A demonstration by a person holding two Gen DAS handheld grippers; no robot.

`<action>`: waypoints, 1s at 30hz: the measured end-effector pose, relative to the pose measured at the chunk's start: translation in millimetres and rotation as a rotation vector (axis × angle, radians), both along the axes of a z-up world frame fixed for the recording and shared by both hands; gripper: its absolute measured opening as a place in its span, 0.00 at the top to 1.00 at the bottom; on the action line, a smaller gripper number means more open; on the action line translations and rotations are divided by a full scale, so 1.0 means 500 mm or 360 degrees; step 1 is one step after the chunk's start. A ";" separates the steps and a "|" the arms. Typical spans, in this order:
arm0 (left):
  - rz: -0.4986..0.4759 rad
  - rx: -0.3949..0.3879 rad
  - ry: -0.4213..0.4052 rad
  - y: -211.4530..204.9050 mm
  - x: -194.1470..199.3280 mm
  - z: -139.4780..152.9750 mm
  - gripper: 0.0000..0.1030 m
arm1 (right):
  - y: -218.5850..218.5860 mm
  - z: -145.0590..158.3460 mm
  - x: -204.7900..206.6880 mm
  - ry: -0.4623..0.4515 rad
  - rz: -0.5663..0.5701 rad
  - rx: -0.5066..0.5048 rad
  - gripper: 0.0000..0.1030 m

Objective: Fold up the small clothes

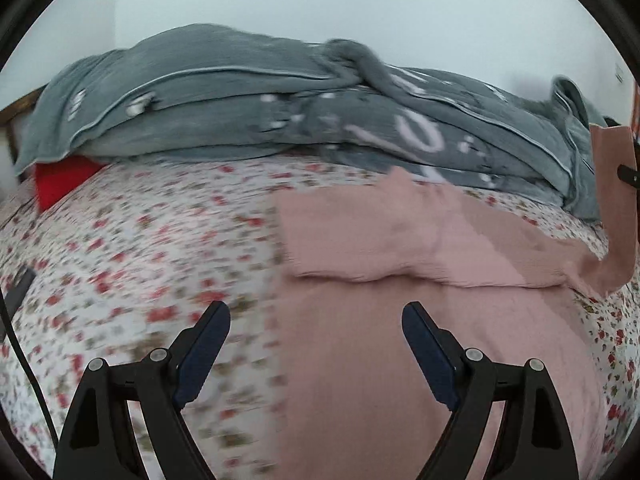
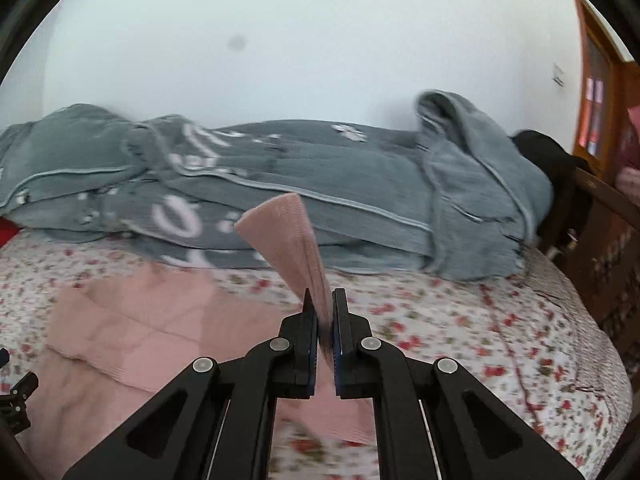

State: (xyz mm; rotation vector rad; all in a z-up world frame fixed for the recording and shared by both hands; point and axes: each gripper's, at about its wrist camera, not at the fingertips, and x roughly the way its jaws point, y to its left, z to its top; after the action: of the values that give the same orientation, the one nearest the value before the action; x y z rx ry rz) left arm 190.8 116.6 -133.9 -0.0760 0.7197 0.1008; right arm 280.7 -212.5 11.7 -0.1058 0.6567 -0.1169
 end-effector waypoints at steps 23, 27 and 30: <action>0.0328 -0.0147 0.0118 0.261 -0.094 -0.080 0.15 | 0.488 -0.105 0.101 0.0177 0.0747 0.0177 0.94; 0.0319 -0.0111 0.0139 0.262 -0.093 -0.078 0.15 | 0.545 -0.219 0.114 0.0428 0.0862 0.0187 0.93; 0.0289 -0.0085 0.0129 0.259 -0.083 -0.067 0.15 | 0.547 -0.274 0.112 0.0620 0.0964 0.0274 0.79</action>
State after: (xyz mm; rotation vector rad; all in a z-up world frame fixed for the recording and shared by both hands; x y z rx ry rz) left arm 149.5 245.9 -167.2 -0.1892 0.7957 0.2598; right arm 336.7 61.2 -125.2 -0.1595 0.9925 0.5557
